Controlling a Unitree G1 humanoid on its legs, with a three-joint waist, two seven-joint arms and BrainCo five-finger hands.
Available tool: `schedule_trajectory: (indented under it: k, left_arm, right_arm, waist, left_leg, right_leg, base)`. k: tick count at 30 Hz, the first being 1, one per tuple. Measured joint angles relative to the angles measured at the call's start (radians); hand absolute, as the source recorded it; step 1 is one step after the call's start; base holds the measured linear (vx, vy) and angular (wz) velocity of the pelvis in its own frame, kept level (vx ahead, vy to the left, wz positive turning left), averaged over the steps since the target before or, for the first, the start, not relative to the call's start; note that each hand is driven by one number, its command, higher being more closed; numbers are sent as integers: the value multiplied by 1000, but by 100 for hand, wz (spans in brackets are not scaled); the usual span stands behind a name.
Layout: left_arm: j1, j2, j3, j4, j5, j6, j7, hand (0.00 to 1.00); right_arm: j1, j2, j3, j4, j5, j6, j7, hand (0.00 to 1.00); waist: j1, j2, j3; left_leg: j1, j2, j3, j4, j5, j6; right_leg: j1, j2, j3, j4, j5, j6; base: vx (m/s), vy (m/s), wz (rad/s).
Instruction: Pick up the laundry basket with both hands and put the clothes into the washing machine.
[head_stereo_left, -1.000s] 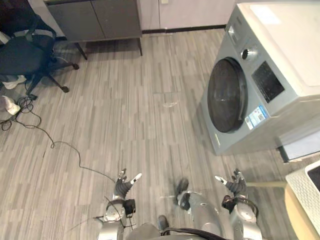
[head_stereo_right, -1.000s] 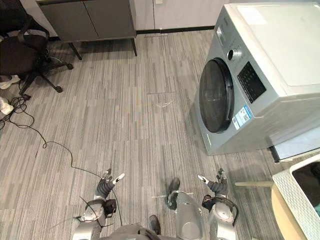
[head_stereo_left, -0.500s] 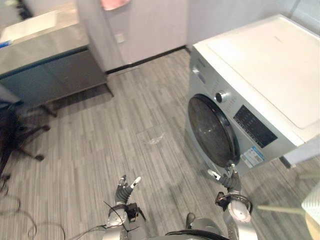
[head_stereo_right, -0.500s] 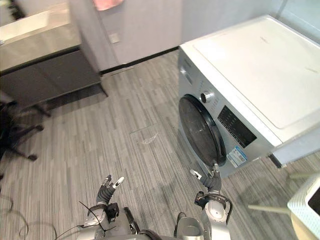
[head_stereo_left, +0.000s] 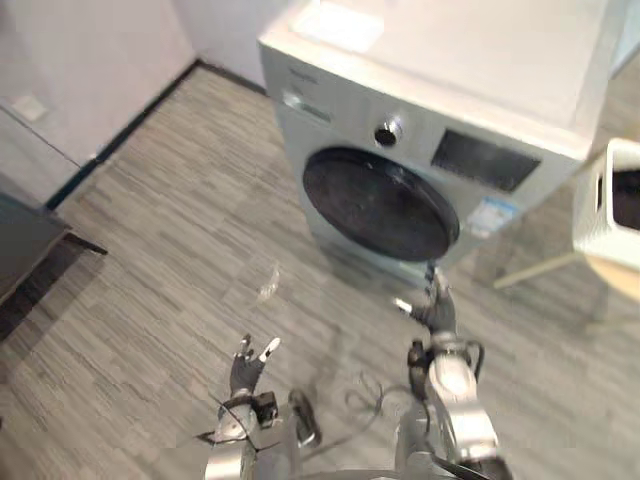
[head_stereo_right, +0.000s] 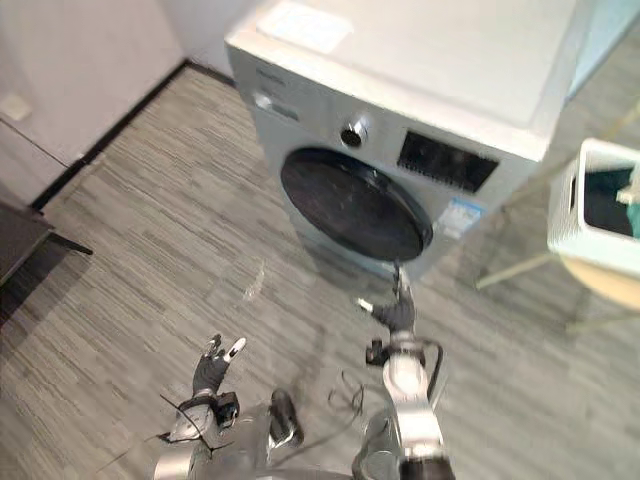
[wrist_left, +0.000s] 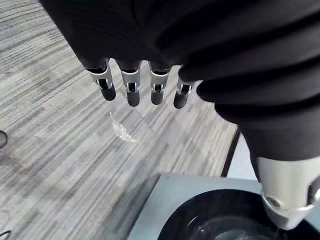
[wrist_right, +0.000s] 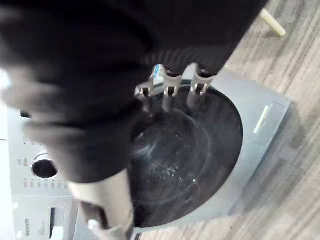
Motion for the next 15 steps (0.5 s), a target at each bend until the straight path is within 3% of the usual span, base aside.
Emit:
schedule_trajectory:
  k: [2,3,5,10,12,15]
  left_arm:
    - [-26,9,-5,11,-7,-1,3,0]
    - [-39,10,-7,12,-10,-2,7,0]
    - [-53,8,-4,19,-10,-10,23,0]
    - [-72,-4,1,36,-29,-8,42,0]
    - [-83,-4,4,52,-29,-7,42,0]
    - [-118,-18,16,62,-30,-2,49,0]
  right_arm:
    - [-71,-23,-26,-2,-54,3,-45,0]
    - [-107,-34,-54,-8,-89,17,-76,0]
    - [-140,-42,-78,-34,-115,39,-109,0]
    - [-214,-56,-142,-154,-207,71,-230,0]
    - [-222,-56,-145,-165,-224,87,-243,0]
    - [-238,-45,-160,-213,-255,125,-293,0]
  waist:
    - [14,8,32]
    - [6,19,57]
    - [5,24,85]
    - [1,11,137]
    - [3,10,141]
    - [28,9,166]
  left_leg:
    - [-17,-18,12,6,3,5]
    - [-31,-28,1,11,9,13]
    - [-50,-26,-16,18,18,19]
    - [-137,-25,-57,15,39,18]
    - [-154,-24,-63,19,40,20]
    - [-178,-23,-67,20,48,25]
  right_leg:
    - [-15,-26,-78,-15,4,3]
    - [-15,-27,-82,-22,15,20]
    - [-16,-25,-96,-31,15,20]
    - [-56,-17,-135,-80,56,14]
    - [-68,-17,-140,-79,57,14]
    - [-88,-16,-145,-79,59,14]
  base:
    - [-93,109,-22]
    - [-76,106,15]
    - [-35,20,24]
    - [-71,-51,15]
    - [-43,-17,9]
    - [-31,-16,6]
